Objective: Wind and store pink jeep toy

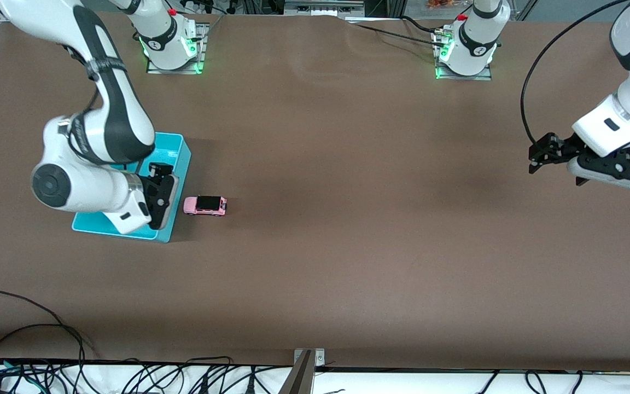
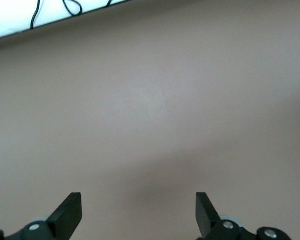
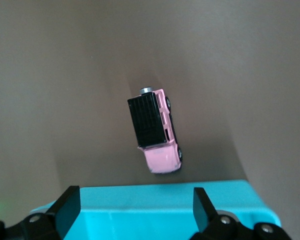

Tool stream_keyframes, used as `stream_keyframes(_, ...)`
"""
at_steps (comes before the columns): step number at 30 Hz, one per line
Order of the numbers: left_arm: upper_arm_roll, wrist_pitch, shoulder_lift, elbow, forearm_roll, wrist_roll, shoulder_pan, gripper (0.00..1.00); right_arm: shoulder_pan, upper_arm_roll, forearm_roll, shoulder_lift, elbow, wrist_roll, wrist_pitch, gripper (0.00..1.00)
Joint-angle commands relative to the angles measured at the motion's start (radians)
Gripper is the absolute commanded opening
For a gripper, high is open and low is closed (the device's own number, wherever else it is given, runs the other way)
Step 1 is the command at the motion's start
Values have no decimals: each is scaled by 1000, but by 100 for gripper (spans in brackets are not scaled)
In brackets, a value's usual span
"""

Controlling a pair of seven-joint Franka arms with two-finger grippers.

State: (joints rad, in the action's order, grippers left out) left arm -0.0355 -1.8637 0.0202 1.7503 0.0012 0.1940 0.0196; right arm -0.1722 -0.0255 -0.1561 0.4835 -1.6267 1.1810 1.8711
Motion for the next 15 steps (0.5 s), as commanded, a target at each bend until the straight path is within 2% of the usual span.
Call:
stream_keyframes(1, -3, 60, -48, 26, 28, -88, 2, 100, -30, 2, -22, -2, -51, 88, 83, 100)
stream_keyframes(4, -1, 141, -34, -24, 28, -160, 2, 100, -53, 2, -17, -2, -90, 88, 144, 100)
stream_keyframes(5, -3, 170, -14, -69, 26, -163, -15, 100, -70, 2, -13, -2, -135, 88, 214, 100)
stream_keyframes(15, -7, 170, -11, -77, 17, -171, -20, 100, -73, 2, -11, 17, -232, 144, 398, 100)
